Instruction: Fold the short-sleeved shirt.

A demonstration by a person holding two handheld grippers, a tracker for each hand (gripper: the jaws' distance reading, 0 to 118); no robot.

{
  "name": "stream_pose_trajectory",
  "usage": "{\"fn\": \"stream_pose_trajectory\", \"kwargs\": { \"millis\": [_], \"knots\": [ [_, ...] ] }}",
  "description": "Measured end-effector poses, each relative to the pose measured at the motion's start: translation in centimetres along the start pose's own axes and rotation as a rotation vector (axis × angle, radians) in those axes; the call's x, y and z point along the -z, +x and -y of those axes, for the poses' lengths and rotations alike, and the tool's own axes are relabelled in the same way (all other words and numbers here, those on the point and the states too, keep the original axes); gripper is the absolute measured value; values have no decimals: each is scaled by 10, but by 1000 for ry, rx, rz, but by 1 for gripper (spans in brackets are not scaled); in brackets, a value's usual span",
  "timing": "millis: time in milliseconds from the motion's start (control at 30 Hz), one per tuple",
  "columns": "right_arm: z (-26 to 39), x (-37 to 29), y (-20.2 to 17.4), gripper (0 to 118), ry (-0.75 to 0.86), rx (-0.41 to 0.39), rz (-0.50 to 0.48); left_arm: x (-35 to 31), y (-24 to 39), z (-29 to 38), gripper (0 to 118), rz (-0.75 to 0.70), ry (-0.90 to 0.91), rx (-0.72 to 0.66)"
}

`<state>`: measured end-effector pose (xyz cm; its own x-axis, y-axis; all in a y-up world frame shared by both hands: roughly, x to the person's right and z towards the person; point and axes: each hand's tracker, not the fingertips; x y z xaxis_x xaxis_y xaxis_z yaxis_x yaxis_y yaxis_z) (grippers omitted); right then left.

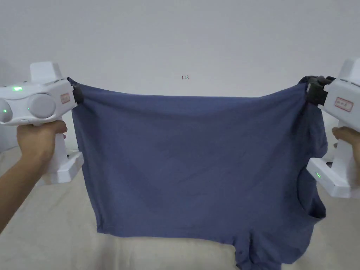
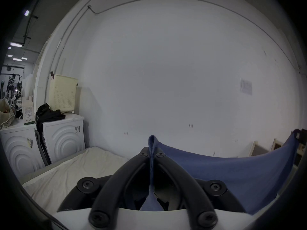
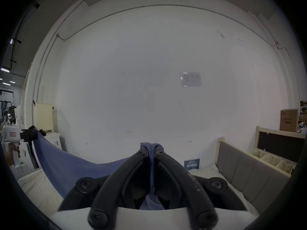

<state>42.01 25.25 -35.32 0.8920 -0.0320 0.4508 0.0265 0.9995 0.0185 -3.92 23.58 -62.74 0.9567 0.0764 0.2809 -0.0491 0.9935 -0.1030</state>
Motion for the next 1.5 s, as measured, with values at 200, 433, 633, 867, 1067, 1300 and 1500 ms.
{"fn": "stream_pose_trajectory", "kwargs": {
  "millis": [200, 433, 633, 867, 1067, 1300, 1500],
  "knots": [
    [110, 9, 11, 7, -204, 22, -8, 3, -10, 117, 3, 12, -204, 38],
    [238, -44, 20, 7, -424, 127, -3, -43, -28, 248, 3, 36, -450, 124],
    [311, -132, 33, 7, -574, 239, 15, -115, -60, 334, 3, 47, -623, 88],
    [347, -234, 46, 7, -629, 272, 34, -210, -90, 375, 3, 31, -728, 52],
    [360, -297, 47, 7, -759, 228, 59, -278, -98, 388, 3, 51, -776, 88],
    [406, -322, 52, 7, -972, 207, 106, -304, -104, 416, 3, 17, -867, 128],
    [416, -322, 43, 13, -966, 222, 152, -303, -96, 417, 33, -19, -879, 119]
  ]
}}
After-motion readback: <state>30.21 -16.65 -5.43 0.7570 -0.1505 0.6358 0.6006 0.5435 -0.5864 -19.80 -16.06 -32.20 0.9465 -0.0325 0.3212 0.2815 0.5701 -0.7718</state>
